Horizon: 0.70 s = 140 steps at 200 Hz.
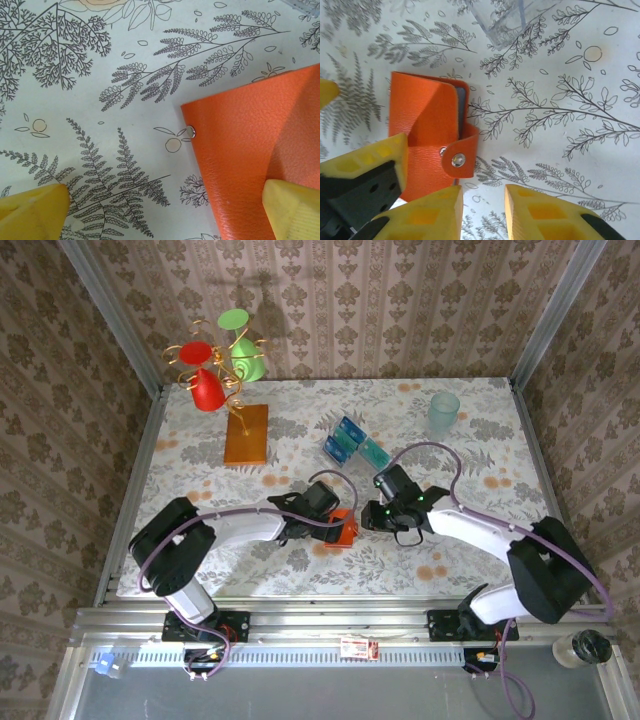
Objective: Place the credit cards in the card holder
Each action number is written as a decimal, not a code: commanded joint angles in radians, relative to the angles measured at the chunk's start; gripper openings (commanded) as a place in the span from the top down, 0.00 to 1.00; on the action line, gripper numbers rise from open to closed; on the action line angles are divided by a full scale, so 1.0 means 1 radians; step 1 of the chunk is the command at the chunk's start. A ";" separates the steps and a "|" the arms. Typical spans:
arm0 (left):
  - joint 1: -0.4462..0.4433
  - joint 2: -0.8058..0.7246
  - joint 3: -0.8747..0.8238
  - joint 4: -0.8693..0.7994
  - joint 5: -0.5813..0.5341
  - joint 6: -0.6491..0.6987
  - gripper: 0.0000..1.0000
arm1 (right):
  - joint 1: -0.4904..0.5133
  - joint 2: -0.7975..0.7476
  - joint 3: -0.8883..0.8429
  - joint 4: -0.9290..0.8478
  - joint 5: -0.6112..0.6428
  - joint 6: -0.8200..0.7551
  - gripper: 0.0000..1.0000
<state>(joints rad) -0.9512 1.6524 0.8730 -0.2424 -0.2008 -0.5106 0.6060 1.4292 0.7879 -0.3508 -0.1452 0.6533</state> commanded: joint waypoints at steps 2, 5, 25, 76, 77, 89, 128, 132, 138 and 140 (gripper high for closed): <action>-0.014 0.030 0.008 -0.089 -0.071 0.033 0.00 | 0.019 0.046 0.047 -0.072 0.011 -0.042 0.68; -0.015 0.030 0.008 -0.090 -0.075 0.035 0.00 | 0.022 0.050 0.051 -0.074 0.013 -0.042 0.67; -0.021 0.035 0.010 -0.097 -0.089 0.038 0.00 | 0.035 0.084 0.079 -0.079 0.016 -0.044 0.62; -0.027 0.052 0.006 -0.095 -0.097 0.036 0.00 | 0.058 0.152 0.143 -0.083 0.021 -0.043 0.61; -0.027 0.052 0.007 -0.094 -0.097 0.036 0.00 | 0.058 0.153 0.143 -0.082 0.021 -0.044 0.61; -0.027 0.053 0.005 -0.090 -0.095 0.035 0.00 | 0.061 0.166 0.151 -0.081 0.022 -0.043 0.61; -0.027 0.055 0.004 -0.083 -0.090 0.037 0.00 | 0.064 0.193 0.163 -0.065 0.020 -0.034 0.61; -0.027 0.055 0.003 -0.082 -0.089 0.036 0.00 | 0.064 0.196 0.164 -0.064 0.019 -0.035 0.61; -0.027 0.055 0.003 -0.083 -0.090 0.034 0.00 | 0.064 0.202 0.165 -0.063 0.018 -0.035 0.61; -0.027 0.055 0.003 -0.084 -0.089 0.035 0.00 | 0.064 0.202 0.167 -0.063 0.019 -0.035 0.61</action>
<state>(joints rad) -0.9768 1.6672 0.8864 -0.2535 -0.2554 -0.4999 0.6621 1.6058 0.9222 -0.4007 -0.1406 0.6270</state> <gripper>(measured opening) 0.999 0.387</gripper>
